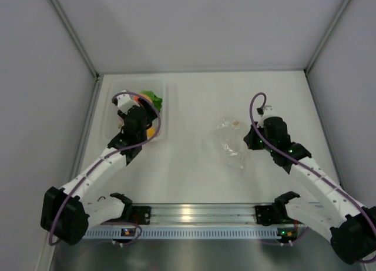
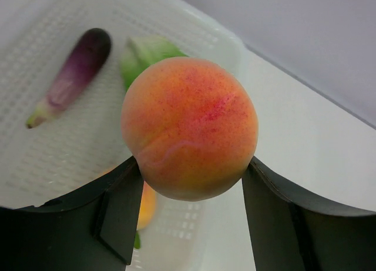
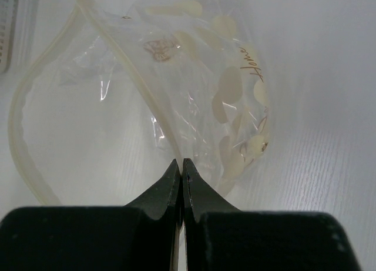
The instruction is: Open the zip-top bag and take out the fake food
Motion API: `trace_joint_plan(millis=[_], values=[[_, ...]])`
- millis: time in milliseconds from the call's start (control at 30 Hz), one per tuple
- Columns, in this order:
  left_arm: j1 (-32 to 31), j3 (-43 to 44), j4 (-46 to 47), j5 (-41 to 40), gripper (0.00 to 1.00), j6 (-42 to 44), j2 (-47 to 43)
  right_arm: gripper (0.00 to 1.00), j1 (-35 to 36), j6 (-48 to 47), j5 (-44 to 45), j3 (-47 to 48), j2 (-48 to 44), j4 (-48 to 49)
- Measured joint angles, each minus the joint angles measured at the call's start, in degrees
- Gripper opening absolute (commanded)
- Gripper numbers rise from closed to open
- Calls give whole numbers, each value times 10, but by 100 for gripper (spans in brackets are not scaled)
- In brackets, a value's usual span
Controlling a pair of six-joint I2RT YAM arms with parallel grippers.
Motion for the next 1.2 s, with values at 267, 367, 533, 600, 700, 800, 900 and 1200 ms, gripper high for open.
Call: trace_joint_plan(millis=[267, 367, 533, 600, 700, 800, 900, 1200], values=[[108, 17, -105, -28, 31, -61, 68, 0, 0, 0, -16, -6, -1, 11], [140, 17, -128, -10, 65, -73, 108, 0, 0, 0, -19, -7, -1, 12], [170, 17, -151, 18, 90, -82, 134, 0, 0, 0, -23, -7, -4, 12], [170, 18, -152, 25, 98, -84, 134, 0, 0, 0, -24, -7, -7, 13], [169, 19, -153, 37, 98, -84, 132, 0, 0, 0, -25, -7, -11, 12], [169, 21, -163, 56, 98, -84, 124, 0, 0, 0, -27, -7, -13, 12], [169, 21, -174, 88, 98, -81, 93, 0, 0, 0, -28, -7, -14, 10], [169, 26, -212, 247, 98, -39, -48, 0, 0, -7, -27, 9, -29, -11]])
